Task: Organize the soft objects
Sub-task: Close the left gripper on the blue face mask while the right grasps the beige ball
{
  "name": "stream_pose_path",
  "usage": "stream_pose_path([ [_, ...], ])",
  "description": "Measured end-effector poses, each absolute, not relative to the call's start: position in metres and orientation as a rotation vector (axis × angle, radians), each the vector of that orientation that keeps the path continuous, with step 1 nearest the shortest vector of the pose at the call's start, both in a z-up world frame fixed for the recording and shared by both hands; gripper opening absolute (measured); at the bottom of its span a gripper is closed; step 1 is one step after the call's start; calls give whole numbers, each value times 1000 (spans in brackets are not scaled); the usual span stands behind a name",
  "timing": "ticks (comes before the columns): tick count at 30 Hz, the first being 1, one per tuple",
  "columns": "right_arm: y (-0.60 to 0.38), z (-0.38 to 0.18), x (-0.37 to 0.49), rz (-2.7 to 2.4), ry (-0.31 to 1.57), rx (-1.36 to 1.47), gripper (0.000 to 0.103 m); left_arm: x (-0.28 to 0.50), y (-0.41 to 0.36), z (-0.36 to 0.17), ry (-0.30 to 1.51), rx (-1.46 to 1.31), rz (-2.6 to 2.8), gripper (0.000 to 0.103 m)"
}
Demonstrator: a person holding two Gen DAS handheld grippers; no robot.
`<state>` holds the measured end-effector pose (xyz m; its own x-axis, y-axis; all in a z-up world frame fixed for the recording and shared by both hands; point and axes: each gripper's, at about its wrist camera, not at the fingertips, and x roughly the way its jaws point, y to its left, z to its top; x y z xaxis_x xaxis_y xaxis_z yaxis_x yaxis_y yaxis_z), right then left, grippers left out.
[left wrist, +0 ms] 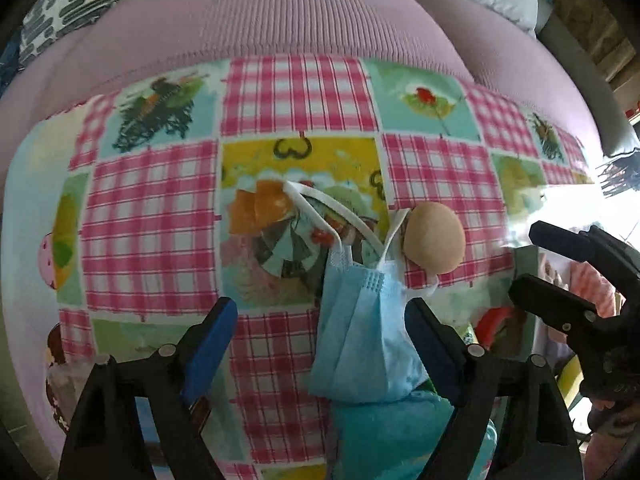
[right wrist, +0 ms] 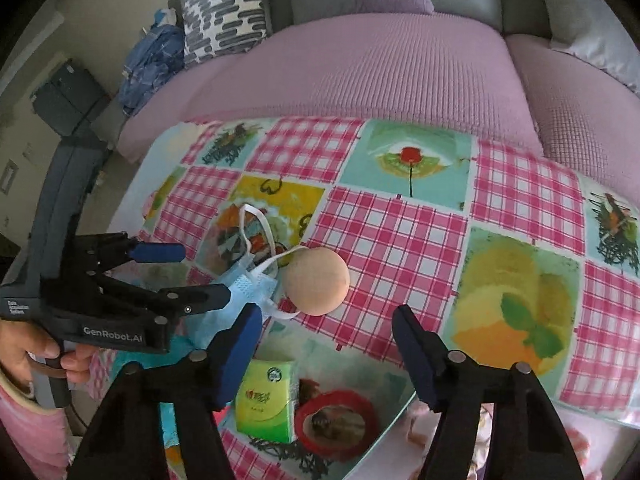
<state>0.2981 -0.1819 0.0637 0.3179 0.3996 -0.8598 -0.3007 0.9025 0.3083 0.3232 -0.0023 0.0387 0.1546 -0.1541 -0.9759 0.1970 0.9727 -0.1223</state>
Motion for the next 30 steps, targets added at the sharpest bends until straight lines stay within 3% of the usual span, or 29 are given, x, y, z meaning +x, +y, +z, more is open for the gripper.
stream_pose_path([
  [2, -179, 57, 302, 461, 1179, 83, 64, 326, -4, 32, 1408, 42, -256, 85],
  [5, -172, 50, 309, 472, 1199, 77, 62, 329, -6, 19, 1450, 31, -271, 68],
  [8, -168, 43, 314, 478, 1214, 66, 60, 330, -9, 14, 1447, 35, -274, 63],
  [12, -160, 36, 319, 488, 1230, 41, 60, 330, -13, 14, 1424, 46, -278, 33],
  [15, -157, 34, 323, 494, 1233, 41, 60, 330, -13, 14, 1412, 24, -293, 23],
  [18, -151, 30, 325, 506, 1238, 34, 60, 335, 2, 12, 1410, -12, -286, 18],
  [30, -126, 17, 326, 505, 1248, -78, 60, 339, 16, 11, 1404, -34, -285, 18],
])
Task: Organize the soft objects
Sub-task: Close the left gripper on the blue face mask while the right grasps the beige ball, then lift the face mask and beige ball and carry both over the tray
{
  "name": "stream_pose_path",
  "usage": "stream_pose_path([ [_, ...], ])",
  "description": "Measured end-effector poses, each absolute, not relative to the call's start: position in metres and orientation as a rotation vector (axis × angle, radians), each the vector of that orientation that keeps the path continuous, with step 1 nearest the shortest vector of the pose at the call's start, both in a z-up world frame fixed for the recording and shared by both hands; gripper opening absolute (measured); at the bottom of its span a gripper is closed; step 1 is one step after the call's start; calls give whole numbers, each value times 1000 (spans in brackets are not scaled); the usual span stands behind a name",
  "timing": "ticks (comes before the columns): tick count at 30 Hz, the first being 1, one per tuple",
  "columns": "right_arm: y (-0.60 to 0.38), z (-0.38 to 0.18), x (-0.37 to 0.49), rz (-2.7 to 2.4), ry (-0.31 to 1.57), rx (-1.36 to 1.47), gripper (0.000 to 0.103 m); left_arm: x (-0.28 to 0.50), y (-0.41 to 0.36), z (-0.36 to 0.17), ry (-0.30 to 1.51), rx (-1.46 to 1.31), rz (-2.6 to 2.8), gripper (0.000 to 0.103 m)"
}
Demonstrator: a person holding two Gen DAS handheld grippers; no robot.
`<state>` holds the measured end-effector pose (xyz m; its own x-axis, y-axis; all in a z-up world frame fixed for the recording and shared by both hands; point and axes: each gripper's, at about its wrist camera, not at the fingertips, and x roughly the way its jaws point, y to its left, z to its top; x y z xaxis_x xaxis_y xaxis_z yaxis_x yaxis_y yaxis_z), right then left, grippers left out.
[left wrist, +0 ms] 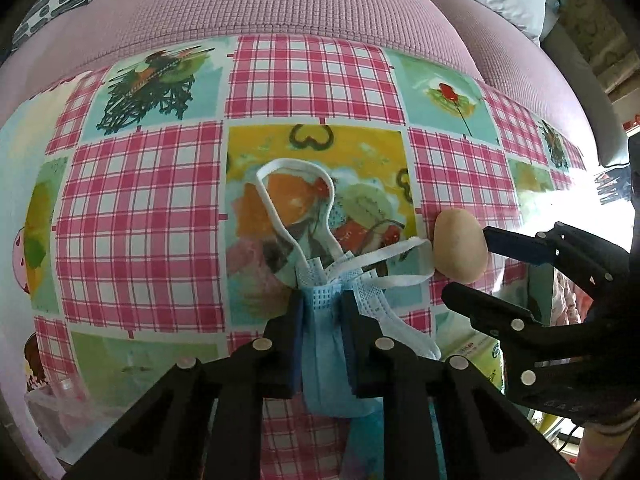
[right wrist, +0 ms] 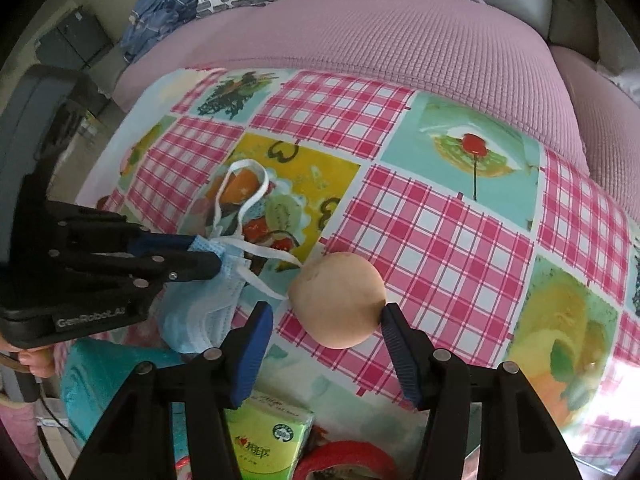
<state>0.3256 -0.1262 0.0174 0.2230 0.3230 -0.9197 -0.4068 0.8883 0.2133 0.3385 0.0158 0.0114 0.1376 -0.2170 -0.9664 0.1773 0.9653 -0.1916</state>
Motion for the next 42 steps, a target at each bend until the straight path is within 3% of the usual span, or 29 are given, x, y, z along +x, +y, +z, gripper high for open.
stream_pose_path([
  [3, -123, 13, 326, 481, 1250, -109, 52, 337, 17, 12, 1402, -35, -286, 18],
  [10, -120, 13, 327, 460, 1230, -142, 45, 337, 15, 11, 1400, -37, -281, 18],
  [27, -148, 44, 310, 450, 1175, -63, 44, 330, 41, 37, 1291, -148, -200, 9],
  [42, -187, 93, 261, 414, 1068, -32, 44, 277, 77, 153, 951, -241, -147, 9],
])
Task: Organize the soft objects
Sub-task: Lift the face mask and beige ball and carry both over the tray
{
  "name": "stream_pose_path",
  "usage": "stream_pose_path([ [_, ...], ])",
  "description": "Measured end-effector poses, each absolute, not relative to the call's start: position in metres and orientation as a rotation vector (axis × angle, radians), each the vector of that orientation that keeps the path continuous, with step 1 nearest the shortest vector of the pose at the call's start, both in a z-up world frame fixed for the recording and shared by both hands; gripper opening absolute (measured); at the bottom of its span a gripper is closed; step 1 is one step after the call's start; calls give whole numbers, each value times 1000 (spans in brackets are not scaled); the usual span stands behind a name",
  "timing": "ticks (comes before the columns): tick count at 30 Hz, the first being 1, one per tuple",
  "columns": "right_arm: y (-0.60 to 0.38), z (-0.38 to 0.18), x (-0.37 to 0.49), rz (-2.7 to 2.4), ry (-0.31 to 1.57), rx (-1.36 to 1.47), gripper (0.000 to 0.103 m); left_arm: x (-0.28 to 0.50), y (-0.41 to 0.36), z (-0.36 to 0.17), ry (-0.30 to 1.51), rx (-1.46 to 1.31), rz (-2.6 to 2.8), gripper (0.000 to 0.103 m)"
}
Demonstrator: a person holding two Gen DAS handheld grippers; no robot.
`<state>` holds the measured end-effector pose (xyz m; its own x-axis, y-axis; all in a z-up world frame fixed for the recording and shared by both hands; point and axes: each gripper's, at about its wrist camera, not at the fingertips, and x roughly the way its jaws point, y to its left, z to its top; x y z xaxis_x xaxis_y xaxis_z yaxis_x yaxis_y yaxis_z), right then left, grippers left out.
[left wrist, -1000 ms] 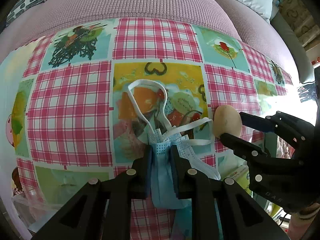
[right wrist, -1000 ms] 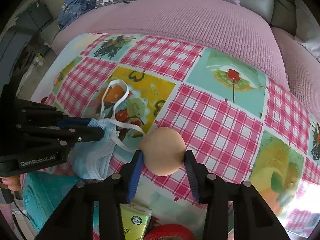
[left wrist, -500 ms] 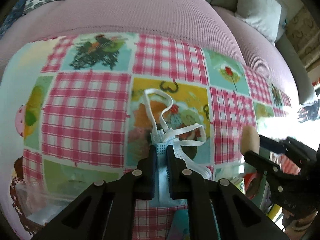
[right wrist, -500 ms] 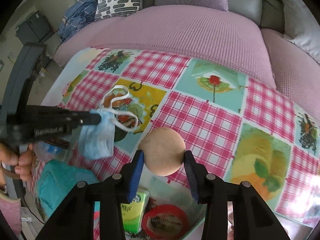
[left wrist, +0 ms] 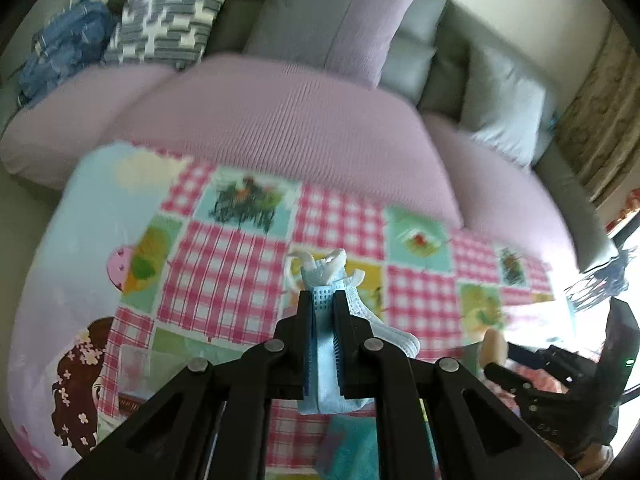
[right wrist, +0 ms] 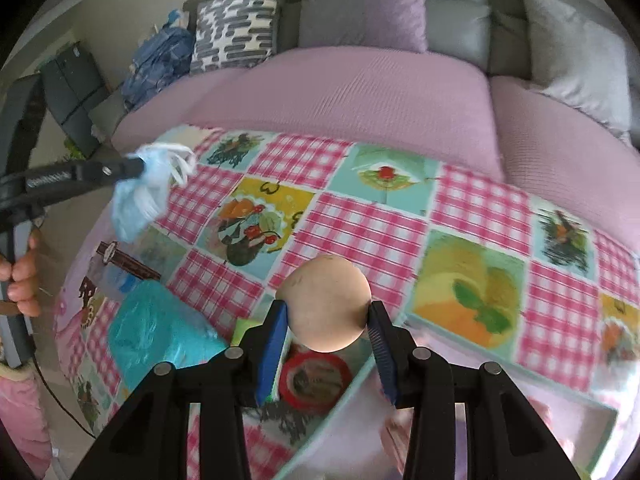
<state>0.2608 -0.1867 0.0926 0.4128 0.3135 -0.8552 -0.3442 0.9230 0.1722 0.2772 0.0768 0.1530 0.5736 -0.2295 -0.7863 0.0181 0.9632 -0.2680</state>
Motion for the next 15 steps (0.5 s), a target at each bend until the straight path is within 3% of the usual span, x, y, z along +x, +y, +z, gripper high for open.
stream_pose_path([
  [7, -224, 120, 214, 337, 991, -45, 44, 228, 41, 203, 790, -222, -239, 9],
  [15, -292, 131, 161, 188, 939, 54, 44, 191, -24, 218, 740, -126, -374, 9],
])
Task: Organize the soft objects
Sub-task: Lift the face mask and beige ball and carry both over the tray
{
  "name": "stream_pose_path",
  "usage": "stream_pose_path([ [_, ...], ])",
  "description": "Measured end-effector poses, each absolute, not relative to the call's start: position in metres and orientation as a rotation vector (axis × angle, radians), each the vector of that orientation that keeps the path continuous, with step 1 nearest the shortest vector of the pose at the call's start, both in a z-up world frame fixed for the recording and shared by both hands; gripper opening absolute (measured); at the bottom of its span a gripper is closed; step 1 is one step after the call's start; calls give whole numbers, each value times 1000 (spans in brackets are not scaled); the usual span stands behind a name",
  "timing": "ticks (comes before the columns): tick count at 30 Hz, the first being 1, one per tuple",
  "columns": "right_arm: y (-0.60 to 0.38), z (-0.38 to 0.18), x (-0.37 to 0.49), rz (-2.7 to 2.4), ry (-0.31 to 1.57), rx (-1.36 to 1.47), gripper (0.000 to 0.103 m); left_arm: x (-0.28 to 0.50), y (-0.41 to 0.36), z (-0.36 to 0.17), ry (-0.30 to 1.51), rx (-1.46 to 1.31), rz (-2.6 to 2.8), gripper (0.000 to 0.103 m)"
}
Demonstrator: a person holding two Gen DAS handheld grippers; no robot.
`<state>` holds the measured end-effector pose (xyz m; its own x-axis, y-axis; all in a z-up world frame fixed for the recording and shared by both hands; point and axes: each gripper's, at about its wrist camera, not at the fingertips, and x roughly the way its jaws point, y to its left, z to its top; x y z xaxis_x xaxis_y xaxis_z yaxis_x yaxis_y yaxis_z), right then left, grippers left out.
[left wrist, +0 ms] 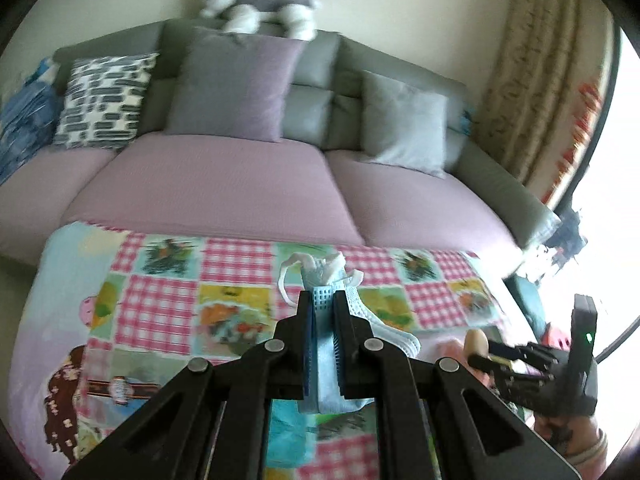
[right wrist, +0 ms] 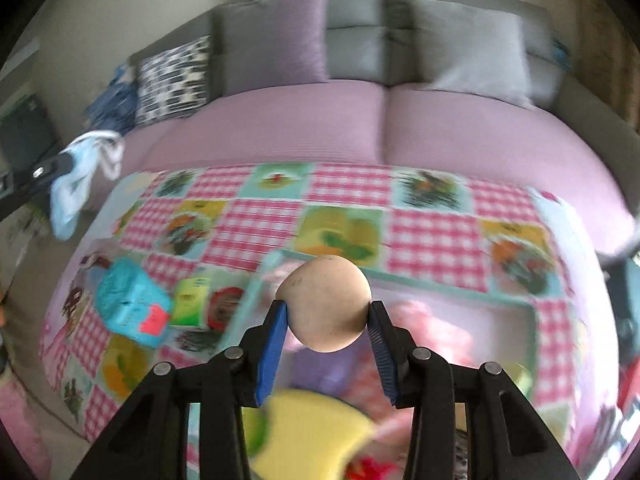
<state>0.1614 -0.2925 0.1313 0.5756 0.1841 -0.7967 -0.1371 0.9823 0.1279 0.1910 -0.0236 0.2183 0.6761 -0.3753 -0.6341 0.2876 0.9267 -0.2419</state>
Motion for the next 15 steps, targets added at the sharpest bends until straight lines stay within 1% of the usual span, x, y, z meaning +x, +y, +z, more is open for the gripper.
stream_pose_path([
  [5, -340, 122, 143, 57, 945, 104, 44, 183, -79, 203, 786, -69, -476, 9],
  [10, -377, 111, 132, -21, 964, 152, 44, 182, -127, 169, 865, -16, -540, 9],
  [15, -397, 99, 127, -92, 977, 168, 44, 182, -157, 132, 934, 13, -555, 9],
])
